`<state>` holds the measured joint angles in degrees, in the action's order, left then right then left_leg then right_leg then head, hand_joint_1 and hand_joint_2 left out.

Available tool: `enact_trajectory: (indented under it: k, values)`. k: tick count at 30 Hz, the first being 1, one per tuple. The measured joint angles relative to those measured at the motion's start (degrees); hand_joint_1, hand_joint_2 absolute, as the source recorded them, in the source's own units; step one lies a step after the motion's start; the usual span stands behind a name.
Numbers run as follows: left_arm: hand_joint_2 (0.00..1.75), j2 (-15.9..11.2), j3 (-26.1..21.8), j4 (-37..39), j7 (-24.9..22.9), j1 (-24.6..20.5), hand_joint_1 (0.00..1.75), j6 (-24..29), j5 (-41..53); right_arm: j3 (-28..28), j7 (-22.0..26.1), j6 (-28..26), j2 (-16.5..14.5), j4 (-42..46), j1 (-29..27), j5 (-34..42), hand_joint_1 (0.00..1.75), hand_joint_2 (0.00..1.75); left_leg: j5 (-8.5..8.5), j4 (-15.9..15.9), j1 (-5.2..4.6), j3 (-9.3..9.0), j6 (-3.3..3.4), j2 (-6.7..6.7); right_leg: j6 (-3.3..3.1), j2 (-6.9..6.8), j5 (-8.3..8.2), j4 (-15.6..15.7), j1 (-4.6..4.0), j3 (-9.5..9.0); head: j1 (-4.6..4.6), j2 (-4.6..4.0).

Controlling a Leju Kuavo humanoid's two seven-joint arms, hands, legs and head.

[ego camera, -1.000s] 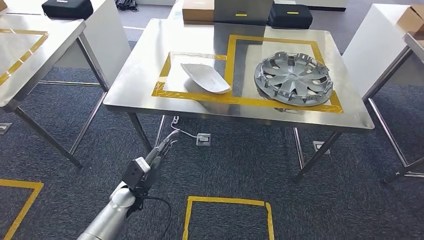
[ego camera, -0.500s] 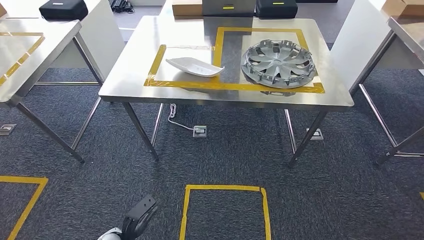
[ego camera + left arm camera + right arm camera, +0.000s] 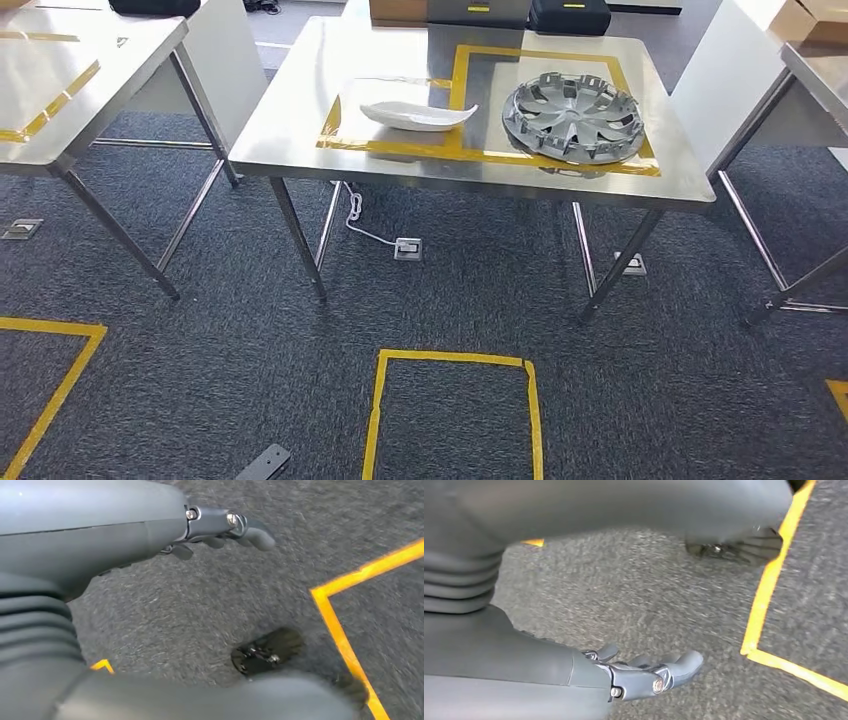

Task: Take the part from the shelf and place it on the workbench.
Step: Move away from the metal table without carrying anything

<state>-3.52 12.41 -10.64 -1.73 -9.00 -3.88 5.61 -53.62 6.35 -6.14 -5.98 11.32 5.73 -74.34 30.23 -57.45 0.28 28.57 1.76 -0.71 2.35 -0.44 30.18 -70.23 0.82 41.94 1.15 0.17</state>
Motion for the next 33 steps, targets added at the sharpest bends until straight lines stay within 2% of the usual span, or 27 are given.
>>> enact_trajectory:
  k: [1,2,3,4,6,7,9,11,13,15,16,17,18,19,21,22,23,26,28,30,33]
  values:
    - [1.75,0.0,-0.3,-0.1,0.0,0.4,0.0,0.2,-0.1,0.7,-0.4,0.1,0.0,0.0,-0.4,0.8,0.0,1.75,-0.27,0.0,-0.07,0.39,0.06,0.0,0.03,0.01,1.52,-3.2,-0.01,0.91,-0.07,0.0]
    - [1.75,0.0,-0.6,-0.4,0.0,0.7,0.0,0.3,-0.3,1.7,-0.6,0.2,0.0,0.0,-0.9,1.9,0.0,1.75,-0.48,-0.1,-0.14,0.69,0.06,0.04,-0.05,0.02,1.98,-4.5,-0.05,0.83,-0.1,0.0]
    - [1.75,0.0,-0.9,-0.8,0.0,1.1,0.0,0.4,-0.4,2.7,-0.9,0.4,0.0,0.0,-1.5,3.3,0.0,1.75,-0.64,-0.1,-0.2,0.87,0.01,0.11,-0.24,0.05,1.42,-3.5,-0.12,-0.36,-0.16,0.0]
    - [1.75,0.0,-1.1,-1.3,0.0,1.3,0.0,0.5,-0.5,3.8,-1.0,0.6,0.0,0.0,-2.2,4.9,0.0,1.75,-0.75,-0.1,-0.25,0.92,-0.07,0.19,-0.57,0.07,0.09,-0.4,-0.26,-2.6,-0.23,0.0]
    - [1.75,0.2,-1.5,-2.4,0.1,1.5,0.0,0.7,-0.8,5.8,-1.3,0.9,0.1,-0.1,-3.2,8.1,0.0,1.75,-0.85,-0.2,-0.4,0.95,-0.34,0.26,-1.5,0.09,-2.33,7.7,-0.7,-7.61,-0.36,0.0]
    - [1.75,0.3,-1.7,-2.8,0.2,1.5,0.0,0.8,-0.9,6.9,-1.4,0.9,0.2,-0.1,-3.7,9.8,0.0,1.75,-0.88,-0.3,-0.47,1.03,-0.58,0.2,-1.86,0.07,-2.85,10.6,-0.93,-9.16,-0.39,0.0]
    - [1.75,0.5,-2.3,-3.6,0.3,1.9,0.0,0.9,-1.1,9.2,-1.7,1.1,0.4,-0.1,-4.6,13.2,0.0,1.75,-0.97,-0.3,-0.53,1.26,-1.21,0.08,-2.27,0.06,-2.76,12.3,-1.21,-9.91,-0.35,0.0]
    - [0.87,0.5,-2.8,-4.3,0.4,2.5,0.0,1.1,-1.4,11.6,-2.0,1.3,0.6,-0.1,-5.4,16.8,0.0,1.75,-0.81,-0.4,-0.47,1.32,-1.85,0.12,-2.77,0.03,-3.06,12.8,-1.03,-9.99,-0.33,0.0]
    - [0.0,0.6,-3.2,-4.6,0.5,3.6,0.0,1.3,-1.6,14.0,-2.1,1.7,0.9,0.3,-5.7,20.2,0.0,1.75,1.24,-3.4,-0.37,2.68,-2.45,0.32,-3.38,-0.09,-3.41,13.4,-0.67,-10.15,-0.11,0.0]
    - [0.0,0.7,-3.7,-4.7,0.5,5.0,0.0,1.4,-1.9,16.4,-2.4,1.9,1.1,1.1,-5.7,23.7,0.0,1.75,4.94,-10.5,-0.06,6.03,-2.92,0.45,-3.65,-0.13,-3.51,13.5,-0.59,-10.07,0.23,0.0]
    - [0.0,0.7,-3.9,-4.6,0.5,5.9,0.0,1.5,-2.0,17.6,-2.6,2.0,1.2,1.6,-5.7,25.4,0.0,1.75,6.24,-13.9,0.08,7.65,-3.14,0.45,-3.65,-0.13,-3.51,13.4,-0.58,-10.01,0.32,0.0]
    - [0.0,0.7,-4.2,-4.5,0.5,6.8,0.0,1.6,-2.1,18.8,-2.7,2.1,1.3,2.3,-5.7,27.0,0.0,1.75,6.5,-15.8,0.21,8.54,-3.32,0.44,-3.63,-0.12,-3.5,13.4,-0.55,-9.97,0.39,0.0]
    - [0.0,0.7,-4.4,-4.4,0.5,7.8,0.0,1.6,-2.2,19.9,-2.8,2.2,1.4,3.0,-5.6,28.6,0.0,1.75,5.65,-15.6,0.36,8.41,-3.47,0.43,-3.57,-0.11,-3.48,13.3,-0.5,-9.94,0.43,0.0]
    - [0.0,0.7,-4.6,-4.2,0.5,8.7,0.0,1.7,-2.3,21.0,-2.9,2.4,1.5,3.9,-5.5,30.1,0.0,1.75,3.84,-12.9,0.54,7.13,-3.59,0.42,-3.43,-0.1,-3.42,13.1,-0.42,-9.93,0.48,0.0]
    - [0.0,0.8,-5.1,-3.8,0.6,10.3,0.0,1.8,-2.6,23.1,-3.1,2.7,1.8,5.6,-5.2,33.2,0.0,1.75,0.36,-5.1,0.73,3.39,-3.61,0.45,-2.83,-0.08,-3.17,12.5,-0.37,-9.84,0.65,0.0]
    - [0.0,0.9,-5.3,-3.6,0.6,11.0,0.0,1.9,-2.7,24.2,-3.1,2.9,2.0,6.3,-5.1,34.7,0.0,1.75,-0.52,-2.4,0.74,2.12,-3.35,0.53,-2.41,-0.09,-3.05,12.3,-0.42,-9.77,0.68,0.0]
    - [0.0,1.0,-5.6,-3.5,0.7,11.6,0.0,2.0,-2.8,25.2,-3.3,3.0,2.1,7.0,-5.0,36.3,0.0,1.75,-0.73,-1.2,0.64,1.61,-3.0,0.61,-2.0,-0.1,-3.01,12.2,-0.49,-9.7,0.66,0.0]
    - [0.0,1.3,-6.4,-3.6,0.8,13.1,0.0,2.2,-3.2,28.8,-3.8,3.3,2.6,8.2,-5.5,41.3,0.0,1.75,-0.94,-1.0,0.3,1.79,-1.66,0.72,-0.88,-0.07,-3.14,12.2,-0.28,-9.64,0.44,0.0]
    - [0.0,1.6,-6.8,-4.2,0.9,13.6,0.0,2.3,-3.4,31.3,-4.1,3.6,2.8,8.4,-6.4,44.8,0.0,1.75,-1.12,-0.9,0.25,1.83,-1.27,0.8,-1.38,-0.05,-3.11,12.4,-0.2,-9.68,0.2,0.0]
    - [0.0,1.8,-7.3,-4.9,1.0,13.9,0.0,2.6,-3.7,33.7,-4.3,4.0,3.1,8.7,-7.5,48.2,0.0,1.75,-1.1,-1.0,0.12,1.9,-1.27,0.89,-2.22,-0.03,-3.25,12.7,-0.22,-9.72,-0.1,0.0]
    - [0.0,2.1,-8.1,-5.9,1.1,14.4,0.0,2.8,-4.1,37.4,-4.7,4.2,3.5,9.1,-9.0,53.5,0.0,0.44,-1.13,-1.0,0.01,1.99,-1.07,0.81,-1.78,0.13,-3.6,12.9,-0.15,-9.73,-0.21,0.0]
